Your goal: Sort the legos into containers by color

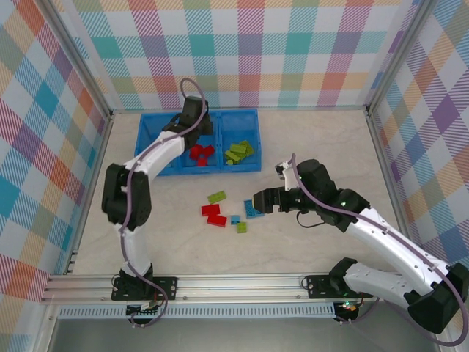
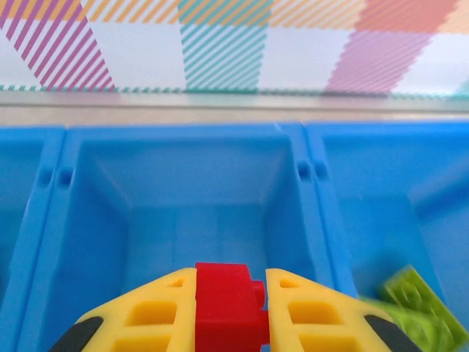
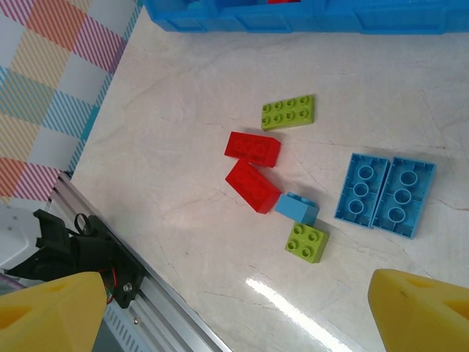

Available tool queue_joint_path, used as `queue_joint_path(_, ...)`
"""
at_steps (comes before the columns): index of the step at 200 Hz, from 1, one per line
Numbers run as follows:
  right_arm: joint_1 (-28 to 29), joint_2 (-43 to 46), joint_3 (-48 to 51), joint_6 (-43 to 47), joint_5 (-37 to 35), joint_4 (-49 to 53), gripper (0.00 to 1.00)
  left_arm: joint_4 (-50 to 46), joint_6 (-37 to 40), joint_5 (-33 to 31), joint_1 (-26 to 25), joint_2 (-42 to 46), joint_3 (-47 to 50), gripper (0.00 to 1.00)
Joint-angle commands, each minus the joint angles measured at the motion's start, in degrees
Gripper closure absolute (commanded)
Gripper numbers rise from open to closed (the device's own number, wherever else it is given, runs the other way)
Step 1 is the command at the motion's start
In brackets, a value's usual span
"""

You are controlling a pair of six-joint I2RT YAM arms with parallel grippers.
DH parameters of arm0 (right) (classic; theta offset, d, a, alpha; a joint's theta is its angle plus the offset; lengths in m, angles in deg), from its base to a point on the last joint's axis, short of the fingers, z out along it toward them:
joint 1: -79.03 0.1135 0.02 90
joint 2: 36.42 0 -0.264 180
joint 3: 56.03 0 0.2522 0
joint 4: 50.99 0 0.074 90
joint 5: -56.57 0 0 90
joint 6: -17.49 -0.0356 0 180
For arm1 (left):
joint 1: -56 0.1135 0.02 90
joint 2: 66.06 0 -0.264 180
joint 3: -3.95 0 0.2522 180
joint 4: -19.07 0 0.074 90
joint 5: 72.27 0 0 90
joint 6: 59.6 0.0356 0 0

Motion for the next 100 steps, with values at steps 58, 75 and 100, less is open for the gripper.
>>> queue_joint_path(58,0.1,-0.9,0.8,-1.5,0.5,-0.3,0.07,1.2,-3.9,8.9,2.0,0.8,-5.0,0.41)
queue_joint_path(75,0.1,-1.2,1.2,-1.7,-1.0,-0.6,0.07,2.7,-7.0,12.4,0.7,6.8,1.8,0.40)
queue_joint_path(100,0.0,0.6,3.3,-2.5,-7.2,-0.4,0.06,3.5,-13.5,14.6,-4.6,16.7,13.1,0.40)
